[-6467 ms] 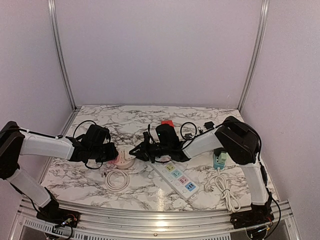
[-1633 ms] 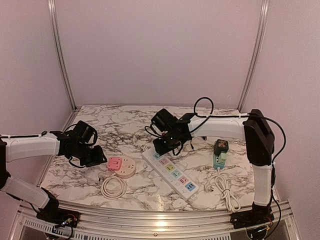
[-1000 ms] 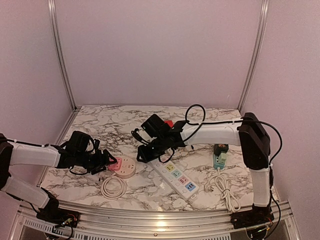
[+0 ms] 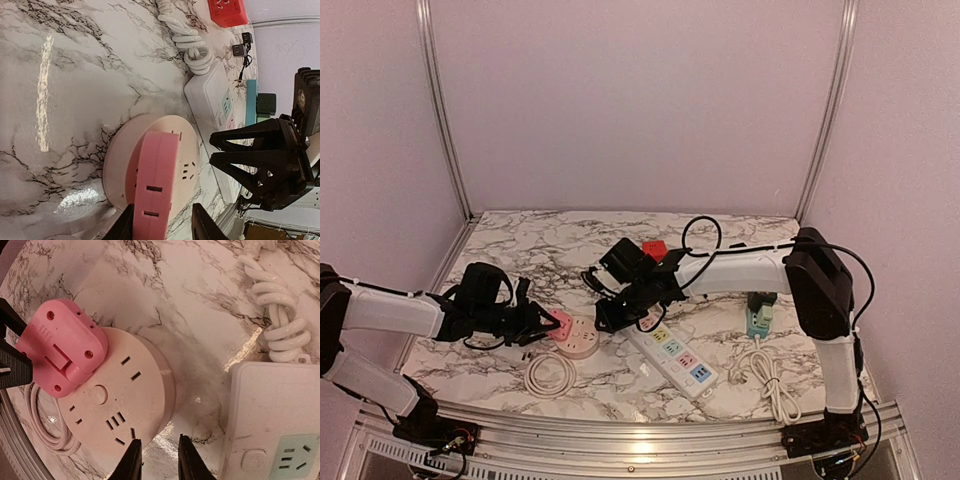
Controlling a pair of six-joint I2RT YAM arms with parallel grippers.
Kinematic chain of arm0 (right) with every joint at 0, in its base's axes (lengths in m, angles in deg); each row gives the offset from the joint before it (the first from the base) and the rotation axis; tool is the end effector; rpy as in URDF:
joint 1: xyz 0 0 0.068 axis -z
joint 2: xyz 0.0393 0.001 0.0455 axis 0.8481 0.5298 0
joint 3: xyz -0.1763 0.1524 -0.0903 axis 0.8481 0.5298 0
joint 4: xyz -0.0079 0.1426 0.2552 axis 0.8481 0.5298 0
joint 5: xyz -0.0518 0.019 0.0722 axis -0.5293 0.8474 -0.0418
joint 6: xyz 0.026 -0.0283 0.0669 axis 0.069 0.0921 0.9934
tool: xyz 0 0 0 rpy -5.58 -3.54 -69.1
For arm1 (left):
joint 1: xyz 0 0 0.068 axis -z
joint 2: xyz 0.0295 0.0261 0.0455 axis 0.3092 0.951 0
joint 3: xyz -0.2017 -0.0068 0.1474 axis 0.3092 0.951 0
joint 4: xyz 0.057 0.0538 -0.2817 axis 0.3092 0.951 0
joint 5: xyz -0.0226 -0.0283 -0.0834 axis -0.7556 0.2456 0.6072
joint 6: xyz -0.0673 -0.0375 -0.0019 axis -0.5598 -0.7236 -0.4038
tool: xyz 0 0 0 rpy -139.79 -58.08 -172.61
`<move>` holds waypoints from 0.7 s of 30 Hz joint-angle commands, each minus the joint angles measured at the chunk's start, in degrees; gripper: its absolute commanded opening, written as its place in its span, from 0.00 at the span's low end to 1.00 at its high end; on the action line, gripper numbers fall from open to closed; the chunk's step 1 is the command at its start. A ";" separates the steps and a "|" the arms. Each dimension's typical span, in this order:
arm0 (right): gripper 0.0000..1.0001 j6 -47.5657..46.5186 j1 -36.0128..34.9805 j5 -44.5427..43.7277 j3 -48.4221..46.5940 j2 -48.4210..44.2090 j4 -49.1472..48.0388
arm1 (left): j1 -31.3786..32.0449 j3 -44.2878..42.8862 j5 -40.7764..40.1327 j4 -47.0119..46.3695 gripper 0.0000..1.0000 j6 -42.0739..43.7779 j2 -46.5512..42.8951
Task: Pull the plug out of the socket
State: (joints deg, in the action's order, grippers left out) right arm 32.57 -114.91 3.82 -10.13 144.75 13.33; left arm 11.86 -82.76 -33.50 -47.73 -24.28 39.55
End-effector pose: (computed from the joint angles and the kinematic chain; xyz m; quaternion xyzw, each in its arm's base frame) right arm 0.2621 0.4231 0.1112 -0.3144 0.8985 0.2507 0.1762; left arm 0.2413 -0.1717 0.0894 -0.0584 0.8739 -0.4369 0.2049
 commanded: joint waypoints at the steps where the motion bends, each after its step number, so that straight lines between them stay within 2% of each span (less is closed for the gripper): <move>1: 0.23 0.44 -0.44 -0.50 -0.13 1.10 -0.74 | 0.43 -3.18 1.44 1.63 0.38 2.67 1.67; 7: 0.23 0.16 -0.44 -0.79 -0.12 1.43 -0.87 | 0.44 -5.60 1.90 4.33 0.34 4.86 3.89; 12: 0.23 0.05 -0.41 -1.22 -0.72 1.53 -0.96 | 0.47 -5.35 0.11 6.07 0.20 5.20 3.50; 17: 0.23 -0.03 -0.49 -1.82 -1.89 1.69 -0.67 | 1.95 -3.45 -5.84 7.29 0.08 2.45 -0.94; 21: 0.23 0.00 -0.44 -2.64 -2.94 1.71 -0.43 | 6.16 -2.86 -14.73 9.68 0.02 -0.89 -4.06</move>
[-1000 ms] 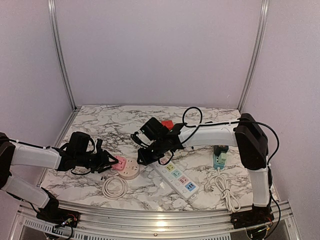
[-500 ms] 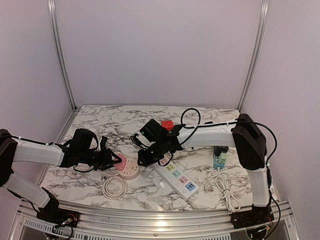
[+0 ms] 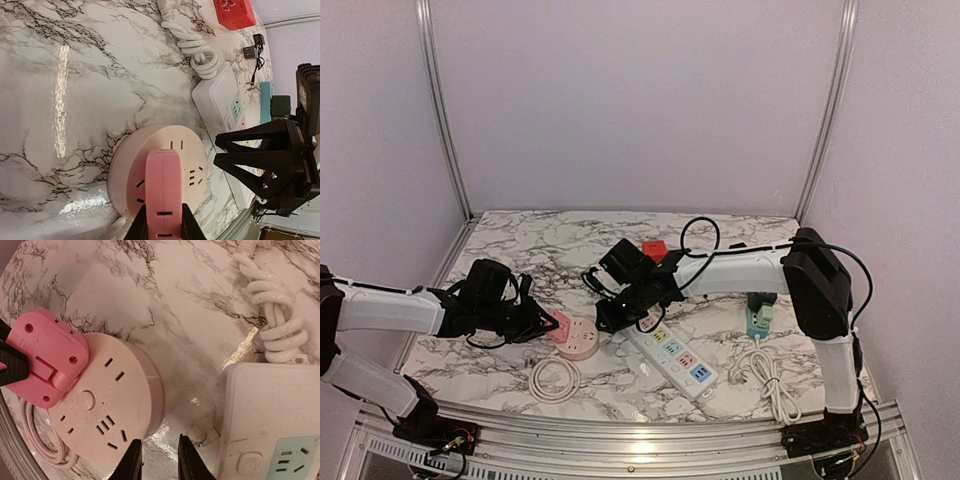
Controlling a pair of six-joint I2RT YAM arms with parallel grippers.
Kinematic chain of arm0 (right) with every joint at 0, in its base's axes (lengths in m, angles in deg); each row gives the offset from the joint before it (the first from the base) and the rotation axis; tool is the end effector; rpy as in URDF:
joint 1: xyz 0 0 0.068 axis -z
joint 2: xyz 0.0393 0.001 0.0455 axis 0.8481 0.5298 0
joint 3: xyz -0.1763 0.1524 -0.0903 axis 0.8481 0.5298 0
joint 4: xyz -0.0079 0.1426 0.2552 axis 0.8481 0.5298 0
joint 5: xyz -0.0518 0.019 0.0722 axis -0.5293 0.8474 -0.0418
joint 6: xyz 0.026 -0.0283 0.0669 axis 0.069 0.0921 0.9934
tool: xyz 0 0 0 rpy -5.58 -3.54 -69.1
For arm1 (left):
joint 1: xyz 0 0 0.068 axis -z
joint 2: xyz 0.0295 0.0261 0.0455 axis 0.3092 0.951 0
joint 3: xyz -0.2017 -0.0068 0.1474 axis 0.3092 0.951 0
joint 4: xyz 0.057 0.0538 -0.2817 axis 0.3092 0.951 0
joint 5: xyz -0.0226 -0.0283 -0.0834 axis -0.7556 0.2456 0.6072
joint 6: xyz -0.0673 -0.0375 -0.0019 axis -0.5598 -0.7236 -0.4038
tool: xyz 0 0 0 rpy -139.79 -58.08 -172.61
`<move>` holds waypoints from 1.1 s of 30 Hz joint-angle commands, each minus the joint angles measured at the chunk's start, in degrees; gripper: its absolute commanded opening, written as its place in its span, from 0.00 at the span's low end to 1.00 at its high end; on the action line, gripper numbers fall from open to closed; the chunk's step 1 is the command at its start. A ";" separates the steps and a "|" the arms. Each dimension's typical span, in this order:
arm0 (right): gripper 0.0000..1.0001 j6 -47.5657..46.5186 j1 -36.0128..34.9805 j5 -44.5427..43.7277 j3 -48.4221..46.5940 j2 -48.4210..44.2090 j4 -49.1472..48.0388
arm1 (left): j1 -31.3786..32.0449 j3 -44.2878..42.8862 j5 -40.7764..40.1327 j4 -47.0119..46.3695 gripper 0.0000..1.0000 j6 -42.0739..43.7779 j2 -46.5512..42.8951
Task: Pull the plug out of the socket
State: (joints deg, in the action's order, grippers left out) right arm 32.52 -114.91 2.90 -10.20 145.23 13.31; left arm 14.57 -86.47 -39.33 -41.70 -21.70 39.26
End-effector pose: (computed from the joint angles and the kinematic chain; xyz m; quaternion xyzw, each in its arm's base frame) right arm 0.2632 0.4228 0.1075 -0.3128 0.9007 0.2428 0.1788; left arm 0.2447 -0.1831 0.0996 -0.0453 0.8889 -0.3971 0.2239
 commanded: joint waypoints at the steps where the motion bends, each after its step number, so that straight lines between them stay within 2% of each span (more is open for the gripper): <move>1: 0.23 0.07 -0.44 -1.79 -3.20 1.24 -0.47 | 4.64 1.03 -10.94 3.96 0.01 -4.15 -4.15; 7: 0.24 -0.46 -1.61 -0.92 -4.52 1.59 -1.79 | 9.76 1.54 -21.94 5.83 0.00 -8.47 -5.25; 11: 0.24 -0.87 -3.21 -0.16 -6.14 3.52 -1.33 | 11.37 1.33 -26.08 5.97 0.00 -9.80 -5.44; 24: 0.21 0.12 -3.91 1.14 -7.53 6.87 -1.50 | 12.30 0.54 -27.03 4.51 0.00 -9.39 -4.21; 33: 0.08 0.32 -3.98 -0.05 -8.14 9.01 0.54 | 12.24 1.28 -25.38 1.50 0.00 -8.54 -4.90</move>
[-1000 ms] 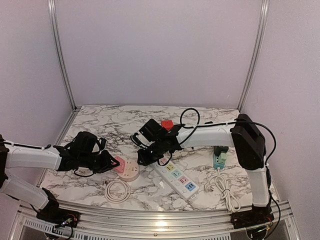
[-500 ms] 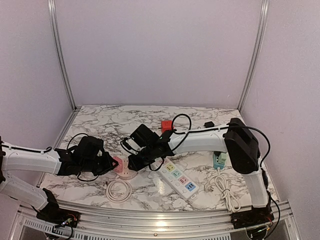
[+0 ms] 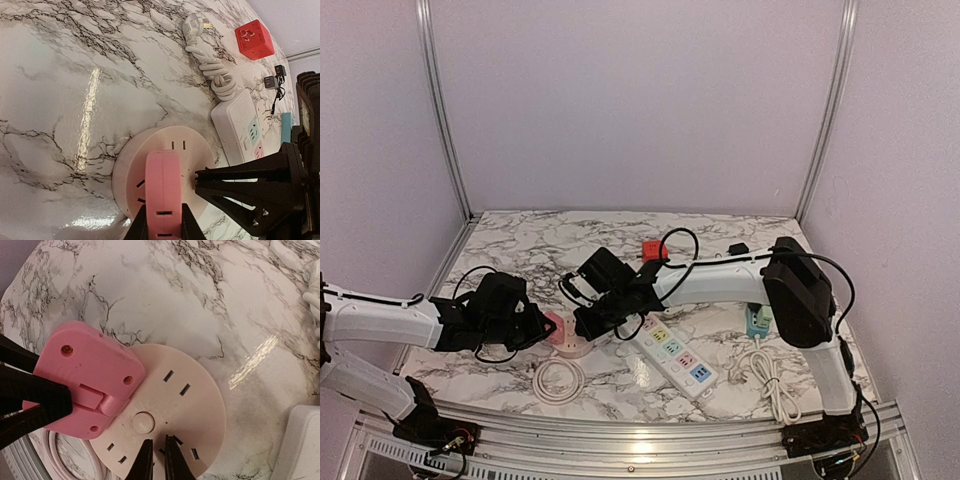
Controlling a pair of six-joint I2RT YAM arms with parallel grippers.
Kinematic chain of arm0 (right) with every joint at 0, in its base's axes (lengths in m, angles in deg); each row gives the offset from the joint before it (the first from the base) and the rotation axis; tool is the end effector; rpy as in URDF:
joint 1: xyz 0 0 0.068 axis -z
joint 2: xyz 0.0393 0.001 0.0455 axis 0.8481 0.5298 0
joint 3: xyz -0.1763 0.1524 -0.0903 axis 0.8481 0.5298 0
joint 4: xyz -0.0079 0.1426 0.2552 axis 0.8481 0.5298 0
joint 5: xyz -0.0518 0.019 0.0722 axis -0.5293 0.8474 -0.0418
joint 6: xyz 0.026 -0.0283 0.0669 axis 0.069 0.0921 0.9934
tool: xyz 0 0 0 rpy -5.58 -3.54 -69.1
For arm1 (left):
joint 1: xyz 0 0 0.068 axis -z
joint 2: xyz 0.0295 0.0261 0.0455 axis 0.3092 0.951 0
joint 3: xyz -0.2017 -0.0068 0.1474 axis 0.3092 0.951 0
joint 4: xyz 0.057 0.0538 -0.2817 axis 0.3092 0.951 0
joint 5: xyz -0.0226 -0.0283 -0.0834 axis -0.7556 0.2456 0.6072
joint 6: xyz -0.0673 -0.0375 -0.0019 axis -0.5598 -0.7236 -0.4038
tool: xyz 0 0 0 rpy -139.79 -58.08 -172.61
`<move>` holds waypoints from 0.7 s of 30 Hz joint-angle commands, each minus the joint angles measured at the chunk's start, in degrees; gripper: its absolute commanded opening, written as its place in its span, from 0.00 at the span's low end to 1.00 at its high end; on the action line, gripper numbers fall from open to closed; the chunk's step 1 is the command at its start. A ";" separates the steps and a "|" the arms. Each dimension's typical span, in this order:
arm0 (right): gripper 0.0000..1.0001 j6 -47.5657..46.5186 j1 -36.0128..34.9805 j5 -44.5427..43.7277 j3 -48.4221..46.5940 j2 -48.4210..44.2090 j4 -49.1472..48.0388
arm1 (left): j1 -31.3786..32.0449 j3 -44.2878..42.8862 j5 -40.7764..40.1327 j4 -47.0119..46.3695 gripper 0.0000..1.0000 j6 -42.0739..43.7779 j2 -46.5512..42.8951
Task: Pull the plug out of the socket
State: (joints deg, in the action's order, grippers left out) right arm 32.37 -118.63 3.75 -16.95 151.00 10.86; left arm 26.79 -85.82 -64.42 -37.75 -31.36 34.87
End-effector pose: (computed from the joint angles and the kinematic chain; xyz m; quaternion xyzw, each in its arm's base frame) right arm 0.2480 0.4637 0.1029 -0.3441 0.8789 0.2715 0.1883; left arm 0.2167 -0.2072 0.1075 -0.1211 0.8926 -0.3133 0.3007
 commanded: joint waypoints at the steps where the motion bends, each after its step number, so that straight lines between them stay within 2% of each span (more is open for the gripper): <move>1: 0.07 0.41 -0.22 -1.27 -1.31 3.46 3.15 | -0.08 0.61 -0.16 -2.67 0.00 1.33 -0.69; 7: 0.00 0.22 -0.36 -2.49 -2.38 5.60 5.74 | -1.92 1.67 2.68 -5.99 0.00 2.36 -1.85; 16: 0.00 0.20 -0.88 -4.71 -2.35 7.76 7.69 | -5.12 5.06 9.15 -14.26 0.00 3.42 -5.54; 21: 0.00 0.30 -0.89 -4.73 -2.62 8.17 7.67 | -8.10 6.96 12.56 -16.04 0.00 0.94 -5.99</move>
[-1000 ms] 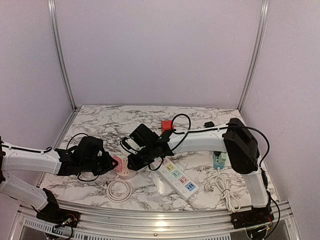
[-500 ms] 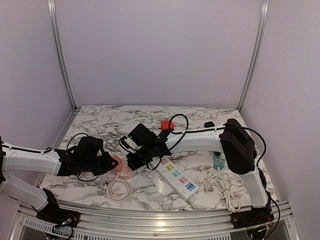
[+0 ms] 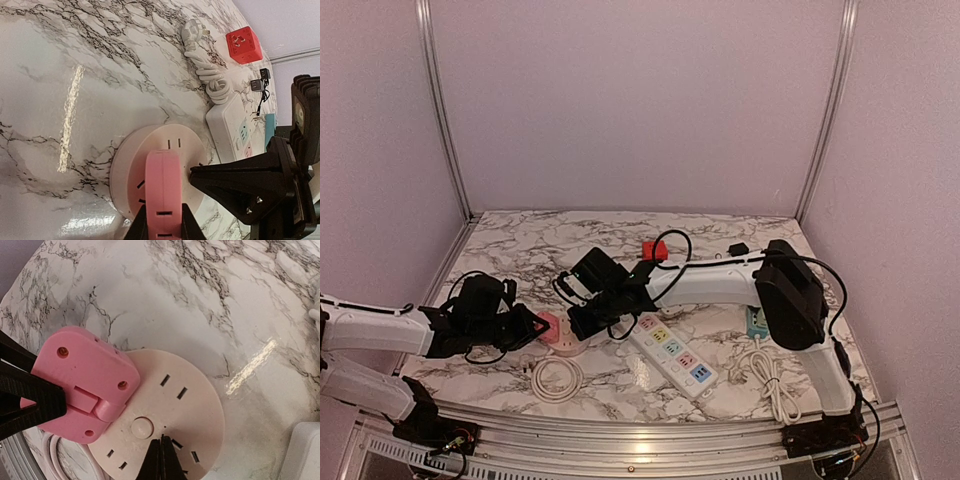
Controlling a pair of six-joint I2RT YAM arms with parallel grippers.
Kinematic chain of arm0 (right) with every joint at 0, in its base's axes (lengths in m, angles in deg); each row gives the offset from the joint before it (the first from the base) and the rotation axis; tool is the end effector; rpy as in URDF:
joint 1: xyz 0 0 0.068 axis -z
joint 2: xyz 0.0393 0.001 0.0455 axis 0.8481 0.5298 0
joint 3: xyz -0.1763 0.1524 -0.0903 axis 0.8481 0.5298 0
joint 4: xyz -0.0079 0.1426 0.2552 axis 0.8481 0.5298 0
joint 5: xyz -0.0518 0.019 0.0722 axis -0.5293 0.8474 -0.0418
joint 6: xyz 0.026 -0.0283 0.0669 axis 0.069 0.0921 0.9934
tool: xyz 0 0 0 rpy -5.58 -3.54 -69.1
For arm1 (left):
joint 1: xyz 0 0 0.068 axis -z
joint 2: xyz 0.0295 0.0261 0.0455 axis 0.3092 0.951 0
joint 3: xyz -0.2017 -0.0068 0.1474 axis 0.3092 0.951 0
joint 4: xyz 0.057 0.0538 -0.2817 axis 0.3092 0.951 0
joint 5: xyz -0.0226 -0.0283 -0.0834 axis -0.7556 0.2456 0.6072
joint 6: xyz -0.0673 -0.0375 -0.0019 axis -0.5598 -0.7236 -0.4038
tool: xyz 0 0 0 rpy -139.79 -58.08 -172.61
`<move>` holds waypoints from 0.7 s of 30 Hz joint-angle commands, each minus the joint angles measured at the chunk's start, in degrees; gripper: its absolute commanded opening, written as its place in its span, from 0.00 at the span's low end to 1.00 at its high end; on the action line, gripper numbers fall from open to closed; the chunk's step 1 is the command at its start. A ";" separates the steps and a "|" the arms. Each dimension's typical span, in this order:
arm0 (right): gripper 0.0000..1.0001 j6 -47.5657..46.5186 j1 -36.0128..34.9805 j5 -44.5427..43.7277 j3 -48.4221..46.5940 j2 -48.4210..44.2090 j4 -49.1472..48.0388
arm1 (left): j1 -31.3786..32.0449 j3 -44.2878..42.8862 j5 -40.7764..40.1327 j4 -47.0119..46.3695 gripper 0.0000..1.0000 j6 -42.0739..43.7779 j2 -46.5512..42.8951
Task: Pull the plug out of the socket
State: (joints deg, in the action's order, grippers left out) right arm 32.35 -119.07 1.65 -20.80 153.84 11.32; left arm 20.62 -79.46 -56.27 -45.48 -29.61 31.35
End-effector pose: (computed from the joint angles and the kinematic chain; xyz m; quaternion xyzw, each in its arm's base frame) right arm 0.2522 0.4748 0.1005 -0.3423 0.8792 0.2623 0.2025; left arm 0.2206 -0.1810 0.1004 -0.1211 0.8735 -0.3630 0.3008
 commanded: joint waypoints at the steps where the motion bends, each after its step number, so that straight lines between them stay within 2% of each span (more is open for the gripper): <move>1: 0.00 0.32 -0.42 -2.63 1.15 5.40 7.28 | -2.55 1.02 5.29 -8.78 0.00 -1.43 -2.48; 7: 0.00 0.28 -0.46 -2.46 1.13 5.93 7.55 | -4.96 3.39 10.46 -15.13 0.00 -4.52 -1.94; 14: 0.00 0.41 -0.44 -2.39 0.96 6.13 7.24 | -5.44 5.20 12.34 -19.94 0.00 -5.06 -3.42; 21: 0.00 0.63 -0.46 -1.91 1.31 6.38 6.92 | -6.57 5.05 13.37 -18.91 0.00 -4.92 -4.73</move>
State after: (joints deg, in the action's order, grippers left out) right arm 32.37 -119.20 1.46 -21.50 154.45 10.64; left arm 14.61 -73.25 -46.63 -55.67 -34.31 30.15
